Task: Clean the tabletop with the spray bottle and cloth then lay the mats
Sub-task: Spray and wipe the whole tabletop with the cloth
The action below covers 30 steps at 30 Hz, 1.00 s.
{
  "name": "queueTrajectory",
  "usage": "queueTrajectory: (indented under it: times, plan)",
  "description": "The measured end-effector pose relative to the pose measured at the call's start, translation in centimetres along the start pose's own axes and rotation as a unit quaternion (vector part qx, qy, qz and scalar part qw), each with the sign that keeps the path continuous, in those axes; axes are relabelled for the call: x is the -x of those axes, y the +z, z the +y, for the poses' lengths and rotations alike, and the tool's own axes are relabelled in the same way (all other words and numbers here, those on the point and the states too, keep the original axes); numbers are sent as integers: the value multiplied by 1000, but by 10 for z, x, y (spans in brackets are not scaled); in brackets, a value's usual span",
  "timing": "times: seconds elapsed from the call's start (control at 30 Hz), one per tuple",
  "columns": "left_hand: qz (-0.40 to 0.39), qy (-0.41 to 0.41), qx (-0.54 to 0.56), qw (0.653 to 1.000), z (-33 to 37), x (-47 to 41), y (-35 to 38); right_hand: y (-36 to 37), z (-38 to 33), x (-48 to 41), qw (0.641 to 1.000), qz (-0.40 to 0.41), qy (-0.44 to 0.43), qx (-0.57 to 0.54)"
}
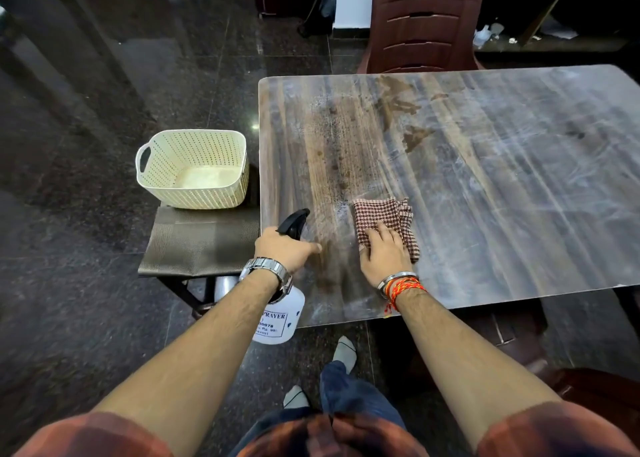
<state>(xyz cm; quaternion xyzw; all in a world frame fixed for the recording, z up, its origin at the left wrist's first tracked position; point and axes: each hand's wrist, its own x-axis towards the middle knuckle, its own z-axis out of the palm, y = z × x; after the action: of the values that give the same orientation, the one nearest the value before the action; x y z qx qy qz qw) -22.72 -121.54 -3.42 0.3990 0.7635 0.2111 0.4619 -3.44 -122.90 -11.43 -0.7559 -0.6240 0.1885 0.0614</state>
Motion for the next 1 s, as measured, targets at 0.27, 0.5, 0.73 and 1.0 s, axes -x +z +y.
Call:
queueTrajectory:
  times: [0.27, 0.5, 0.73, 1.0]
  plan:
    - [0, -31, -43, 999, -20, 2, -12, 6, -9, 3, 999, 45, 16, 22]
    - [23, -26, -28, 999, -19, -3, -8, 7, -10, -3, 996, 63, 9, 57]
    - [41, -4, 4, 999, 4, -18, -7, 7, -10, -12, 992, 76, -42, 91]
    - [52, 1, 1, 999, 42, -59, 0, 11, 4, -35, 986, 100, -76, 107]
